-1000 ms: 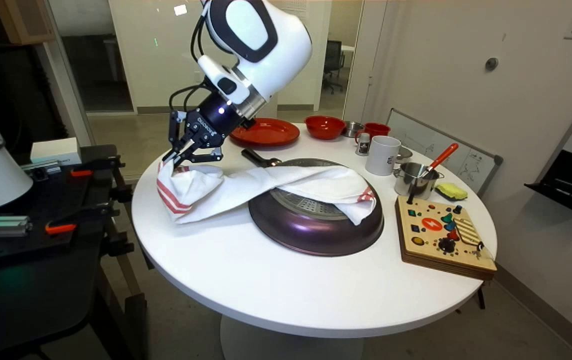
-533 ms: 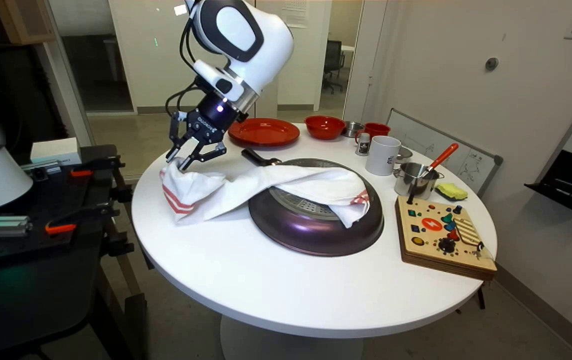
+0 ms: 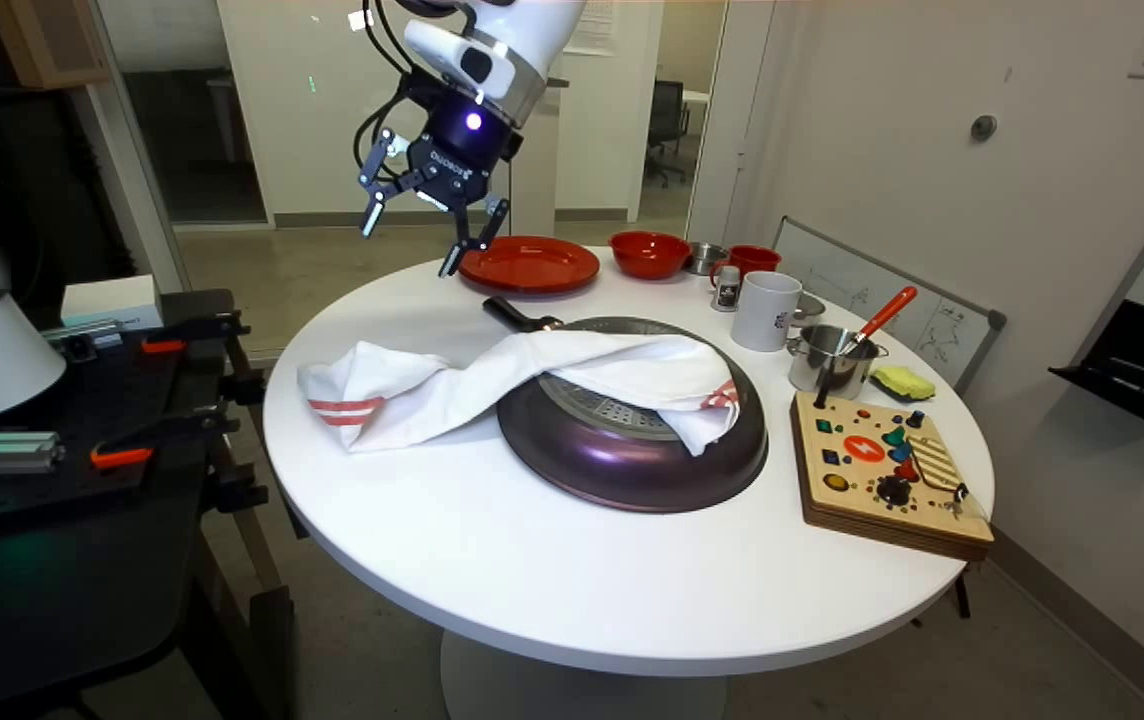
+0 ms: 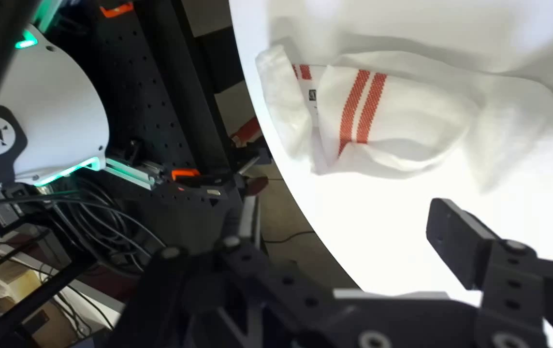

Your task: Take the cloth partly off the pan

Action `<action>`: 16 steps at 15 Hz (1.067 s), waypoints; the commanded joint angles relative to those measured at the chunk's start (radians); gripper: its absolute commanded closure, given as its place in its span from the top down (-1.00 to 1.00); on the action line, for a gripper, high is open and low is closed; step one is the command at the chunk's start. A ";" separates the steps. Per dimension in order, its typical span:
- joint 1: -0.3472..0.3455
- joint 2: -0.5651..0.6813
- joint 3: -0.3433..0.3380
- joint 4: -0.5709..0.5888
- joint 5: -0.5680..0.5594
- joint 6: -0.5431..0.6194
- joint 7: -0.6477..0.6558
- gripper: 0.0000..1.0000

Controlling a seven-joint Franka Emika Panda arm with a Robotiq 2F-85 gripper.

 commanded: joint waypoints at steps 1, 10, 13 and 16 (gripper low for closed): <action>-0.002 -0.052 0.013 0.008 -0.102 0.028 -0.031 1.00; -0.054 -0.074 0.007 0.044 -0.125 0.357 -0.030 1.00; -0.083 -0.046 -0.005 0.044 -0.070 0.524 -0.033 1.00; -0.105 0.003 -0.020 0.070 -0.042 0.634 -0.058 1.00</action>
